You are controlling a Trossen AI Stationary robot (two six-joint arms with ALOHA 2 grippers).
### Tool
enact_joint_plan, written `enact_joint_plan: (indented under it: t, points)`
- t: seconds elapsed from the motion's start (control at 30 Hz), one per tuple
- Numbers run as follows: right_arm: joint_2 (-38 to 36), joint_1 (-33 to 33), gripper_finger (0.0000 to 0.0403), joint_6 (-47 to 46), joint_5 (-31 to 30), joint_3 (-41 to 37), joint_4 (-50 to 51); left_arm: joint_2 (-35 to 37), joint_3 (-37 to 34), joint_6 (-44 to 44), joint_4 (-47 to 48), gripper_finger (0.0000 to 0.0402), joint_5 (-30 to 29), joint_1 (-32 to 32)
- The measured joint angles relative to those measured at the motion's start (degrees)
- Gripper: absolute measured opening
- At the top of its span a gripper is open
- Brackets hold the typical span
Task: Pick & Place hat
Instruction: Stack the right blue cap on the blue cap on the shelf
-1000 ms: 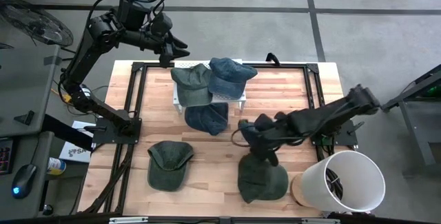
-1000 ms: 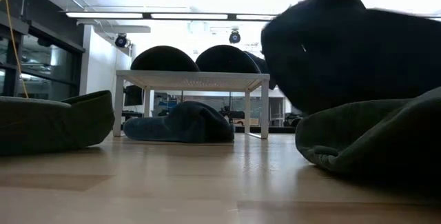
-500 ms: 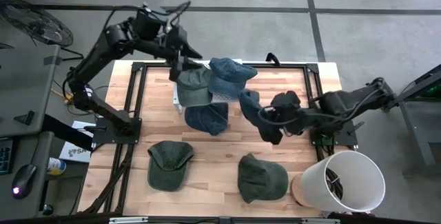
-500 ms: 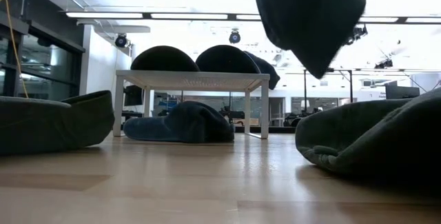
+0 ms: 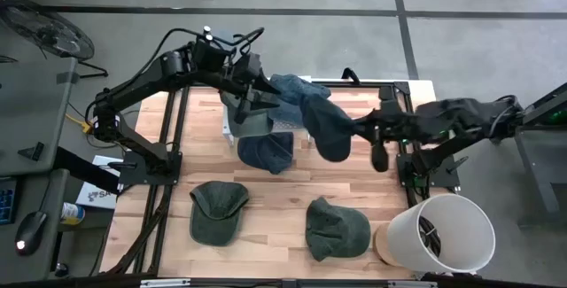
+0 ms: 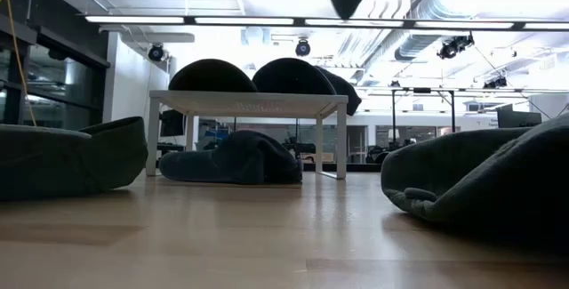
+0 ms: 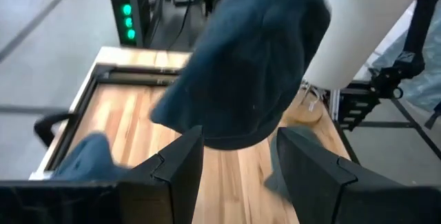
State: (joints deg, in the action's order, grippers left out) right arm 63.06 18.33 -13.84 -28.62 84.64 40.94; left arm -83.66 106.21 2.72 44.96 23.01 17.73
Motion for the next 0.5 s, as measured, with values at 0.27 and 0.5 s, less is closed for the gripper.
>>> enact_joint_plan:
  t: [0.27, 0.5]
  points:
    - [-6.16, 0.02, 0.0004, 12.9, 8.2, 0.02, -7.21, -0.02, -5.29, -4.22, -17.04, 0.0182, -0.84, -2.96]
    - [-10.39, 0.02, 0.0004, 19.72, 15.31, 0.04, -8.65, -2.33, -9.35, -8.68, -28.22, 0.0182, -2.6, -5.78]
